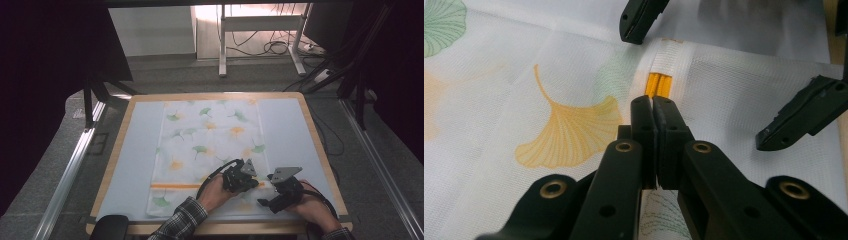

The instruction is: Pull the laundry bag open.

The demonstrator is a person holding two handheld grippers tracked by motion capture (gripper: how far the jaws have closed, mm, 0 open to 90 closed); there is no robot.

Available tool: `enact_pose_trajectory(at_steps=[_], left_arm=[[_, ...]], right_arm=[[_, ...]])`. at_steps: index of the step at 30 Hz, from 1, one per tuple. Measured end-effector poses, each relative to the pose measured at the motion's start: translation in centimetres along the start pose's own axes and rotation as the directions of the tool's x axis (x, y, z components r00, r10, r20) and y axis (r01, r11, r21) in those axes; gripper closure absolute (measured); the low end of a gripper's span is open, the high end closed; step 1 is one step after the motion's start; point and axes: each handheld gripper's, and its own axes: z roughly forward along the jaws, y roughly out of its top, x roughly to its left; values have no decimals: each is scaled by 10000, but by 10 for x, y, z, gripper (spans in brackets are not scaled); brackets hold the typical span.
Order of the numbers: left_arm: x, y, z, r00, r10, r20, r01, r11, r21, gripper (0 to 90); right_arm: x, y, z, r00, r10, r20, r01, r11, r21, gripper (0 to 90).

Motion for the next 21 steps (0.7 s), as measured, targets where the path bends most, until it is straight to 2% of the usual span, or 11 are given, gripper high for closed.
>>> enact_pose_trajectory(at_steps=[7, 10, 21], left_arm=[[1, 0, -1, 10000, -26, 25, 26, 10000, 28, 900], [3, -2, -3, 9998, -137, 137, 136, 9999, 40, 900], [5, -5, -8, 9999, -8, 168, 6, 9999, 119, 900]], right_arm=[[0, 0, 0, 10000, 59, 66, -59, 10000, -5, 67], [0, 0, -1, 9997, 165, 152, -165, 9999, -1, 99], [0, 0, -2, 9993, 251, 270, -251, 9997, -12, 135]])
